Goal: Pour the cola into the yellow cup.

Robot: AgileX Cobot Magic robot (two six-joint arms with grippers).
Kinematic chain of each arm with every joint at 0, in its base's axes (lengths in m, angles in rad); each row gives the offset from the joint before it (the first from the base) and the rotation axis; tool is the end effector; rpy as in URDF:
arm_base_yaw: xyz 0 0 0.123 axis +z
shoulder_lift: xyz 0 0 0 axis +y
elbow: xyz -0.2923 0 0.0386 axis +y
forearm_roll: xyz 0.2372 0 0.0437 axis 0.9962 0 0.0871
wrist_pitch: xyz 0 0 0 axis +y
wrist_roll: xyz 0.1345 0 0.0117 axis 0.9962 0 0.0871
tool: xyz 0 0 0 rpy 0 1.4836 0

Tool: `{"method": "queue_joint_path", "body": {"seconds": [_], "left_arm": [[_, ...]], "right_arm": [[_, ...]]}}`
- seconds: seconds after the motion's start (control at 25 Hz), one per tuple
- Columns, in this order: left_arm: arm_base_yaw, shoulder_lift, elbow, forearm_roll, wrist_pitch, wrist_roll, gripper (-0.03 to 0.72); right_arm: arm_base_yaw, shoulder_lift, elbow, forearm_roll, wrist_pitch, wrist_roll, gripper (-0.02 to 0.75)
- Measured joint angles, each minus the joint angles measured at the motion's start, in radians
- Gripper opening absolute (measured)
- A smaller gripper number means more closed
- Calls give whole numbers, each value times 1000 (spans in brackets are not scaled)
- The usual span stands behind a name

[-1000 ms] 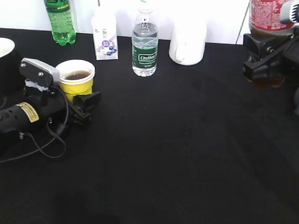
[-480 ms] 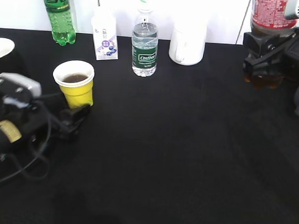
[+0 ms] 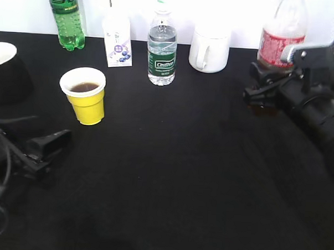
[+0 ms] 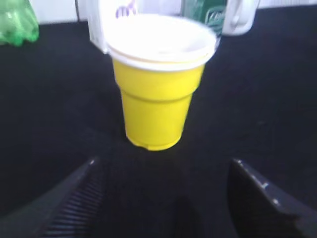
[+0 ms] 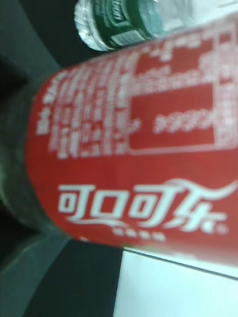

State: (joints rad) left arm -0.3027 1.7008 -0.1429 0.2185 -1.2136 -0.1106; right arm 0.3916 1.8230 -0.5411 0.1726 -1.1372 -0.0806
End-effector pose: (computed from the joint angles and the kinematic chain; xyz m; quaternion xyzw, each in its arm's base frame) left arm 0.2309 -0.1008 0.1365 0.1676 0.7747 -0.1809 0.5822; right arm 0.3342 0.1152 0.1730 -0.0916 0.7231 0.0743 0.6806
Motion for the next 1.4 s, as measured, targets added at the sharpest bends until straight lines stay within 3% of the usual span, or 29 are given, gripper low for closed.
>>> {"method": "queue_joint_path", "body": {"seconds": [0.28,0.4,0.44,0.6,0.76,0.96,1.08,1.2,1.28,1.4], "left_arm": [[0,-29,2,33,1,0,594],[0,-29,2,41,1,0,594],[0,-29,2,41,1,0,594],[0,-29,2,41,1,-36,592],[0,-29,2,41,42,-143,591],[0,-30,-32,65,256,-230,587],[0,-61,-160,204,460,-380,585],[-1,-201,-246,281,698,-441,575],[-51,-365,-305,288,927,-444,568],[-215,-603,-372,236,1345,-444,566]], "right_arm": [[0,104,-3,-4,-67,59,392],[0,87,49,0,-78,64,573],[0,71,83,0,-78,68,603],[0,-14,206,-20,-70,81,617],[0,-258,225,-18,350,81,614],[0,-474,40,11,1099,-2,601],[0,-536,-144,-50,1470,-10,596],[0,-625,-252,-221,1698,98,596],[0,-688,-264,-266,1777,155,596],[0,-766,-264,-265,1930,204,596]]}}
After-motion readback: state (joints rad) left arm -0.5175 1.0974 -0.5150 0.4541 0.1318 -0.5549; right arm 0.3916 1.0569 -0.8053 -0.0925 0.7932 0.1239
